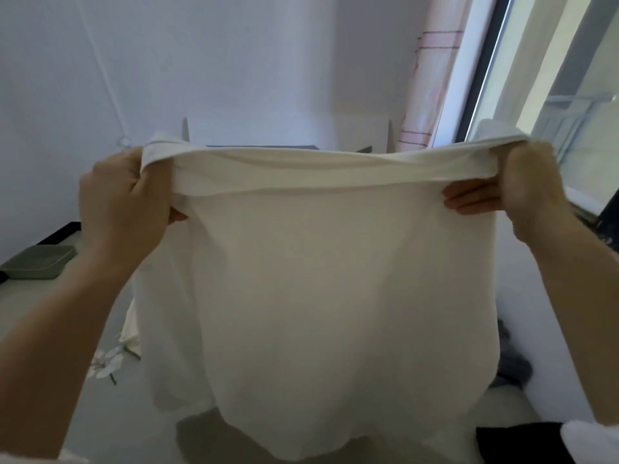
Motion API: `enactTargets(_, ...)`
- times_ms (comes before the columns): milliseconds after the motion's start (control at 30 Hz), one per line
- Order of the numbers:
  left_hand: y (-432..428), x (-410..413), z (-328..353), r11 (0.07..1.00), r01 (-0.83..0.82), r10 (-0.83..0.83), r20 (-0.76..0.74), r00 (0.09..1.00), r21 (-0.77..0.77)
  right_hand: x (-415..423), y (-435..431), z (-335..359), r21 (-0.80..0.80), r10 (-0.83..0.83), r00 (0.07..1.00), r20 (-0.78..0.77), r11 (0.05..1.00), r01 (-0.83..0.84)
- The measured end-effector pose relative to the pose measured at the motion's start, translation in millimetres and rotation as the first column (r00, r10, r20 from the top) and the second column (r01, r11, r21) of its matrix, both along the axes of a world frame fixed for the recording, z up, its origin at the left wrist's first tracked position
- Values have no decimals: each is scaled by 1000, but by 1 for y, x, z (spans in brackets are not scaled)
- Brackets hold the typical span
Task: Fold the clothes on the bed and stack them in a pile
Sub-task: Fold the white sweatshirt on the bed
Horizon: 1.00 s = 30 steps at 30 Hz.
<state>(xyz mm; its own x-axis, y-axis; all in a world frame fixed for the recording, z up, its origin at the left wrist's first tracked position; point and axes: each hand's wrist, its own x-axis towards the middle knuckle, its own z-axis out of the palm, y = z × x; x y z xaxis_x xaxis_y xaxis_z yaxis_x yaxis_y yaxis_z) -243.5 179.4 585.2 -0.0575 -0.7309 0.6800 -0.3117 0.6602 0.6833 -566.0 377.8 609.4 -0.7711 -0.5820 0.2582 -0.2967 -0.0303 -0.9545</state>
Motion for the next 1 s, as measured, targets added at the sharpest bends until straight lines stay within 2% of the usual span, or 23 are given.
enactTargets(67,-30,-8,-9,992,-100,85,164,983,81,-11,-22,-17,200,8,1000,10,980,-9)
enactTargets(133,-64,-21,-26,961,-98,21,284,959,260,-20,-45,-38,393,39,997,65,917,-61)
enactTargets(200,-93,-35,-44,885,-46,-81,251,965,463,-26,-70,-58,491,64,991,116,864,-113)
enactTargets(233,-103,-41,-52,861,-44,-74,210,975,507,-28,-80,-67,488,72,988,137,863,-130)
enactTargets(300,-118,-52,-60,875,-89,2,180,984,475,-32,-99,-80,404,37,991,126,911,-86)
enactTargets(400,-127,-61,-57,930,-164,107,185,977,329,-34,-115,-84,291,-61,987,-151,951,103)
enactTargets(500,-131,-63,-47,964,-139,120,96,988,227,-32,-115,-82,226,-80,934,-349,960,166)
enactTargets(700,-99,-30,-71,994,5,-13,71,997,107,-11,-79,-98,173,-63,919,-389,975,140)
enactTargets(767,-85,-11,-103,982,47,-70,119,990,181,-1,-62,-116,202,-54,917,-394,969,144)
enactTargets(900,-51,29,-179,941,-26,-85,312,946,336,20,-32,-175,368,17,944,-331,923,112)
enactTargets(1000,-28,54,-238,887,-62,-172,451,876,458,41,-13,-228,587,107,959,-264,806,72)
